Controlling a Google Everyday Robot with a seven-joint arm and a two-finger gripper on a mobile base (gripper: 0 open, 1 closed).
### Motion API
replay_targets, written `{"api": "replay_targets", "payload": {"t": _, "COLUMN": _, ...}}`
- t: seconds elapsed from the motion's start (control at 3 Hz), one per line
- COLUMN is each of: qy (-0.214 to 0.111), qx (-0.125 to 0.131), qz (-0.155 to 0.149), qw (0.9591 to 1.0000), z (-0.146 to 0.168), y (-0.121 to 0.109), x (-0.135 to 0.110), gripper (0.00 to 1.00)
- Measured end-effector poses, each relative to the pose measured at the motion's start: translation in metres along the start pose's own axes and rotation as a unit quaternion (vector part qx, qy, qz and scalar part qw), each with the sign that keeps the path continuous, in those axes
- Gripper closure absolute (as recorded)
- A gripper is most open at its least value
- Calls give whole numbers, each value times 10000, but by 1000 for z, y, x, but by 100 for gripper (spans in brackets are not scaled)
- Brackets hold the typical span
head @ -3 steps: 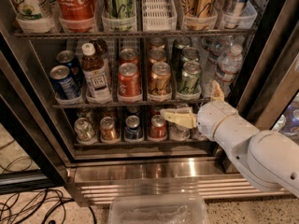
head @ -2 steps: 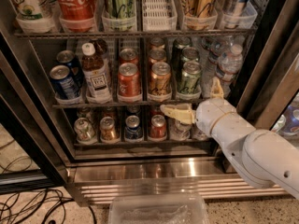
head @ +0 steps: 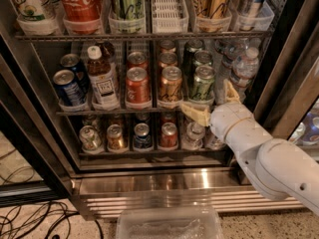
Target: Pick green can from middle shelf of fridge
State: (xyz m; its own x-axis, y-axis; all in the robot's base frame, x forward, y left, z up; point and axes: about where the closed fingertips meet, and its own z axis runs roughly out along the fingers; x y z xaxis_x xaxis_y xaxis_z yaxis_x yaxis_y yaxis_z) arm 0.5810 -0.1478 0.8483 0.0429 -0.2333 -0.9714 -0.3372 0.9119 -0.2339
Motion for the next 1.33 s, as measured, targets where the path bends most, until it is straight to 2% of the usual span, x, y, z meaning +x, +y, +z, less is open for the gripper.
{"api": "replay_targets", "payload": {"t": 0.33, "qy": -28, "qx": 101, "qz": -19, "qw": 9999, "z": 0, "y": -4, "x": -1, "gripper": 22}}
{"api": "replay_targets", "payload": {"t": 0.67, "qy": -47, "qx": 168, "qz": -19, "qw": 9998, "z": -1, "y": -6, "x": -1, "gripper": 35}}
{"api": "replay_targets", "payload": {"t": 1.33, "qy": -18, "qx": 401, "qz": -107, "qw": 9991, "z": 6, "y": -5, "x": 3, "gripper": 36}}
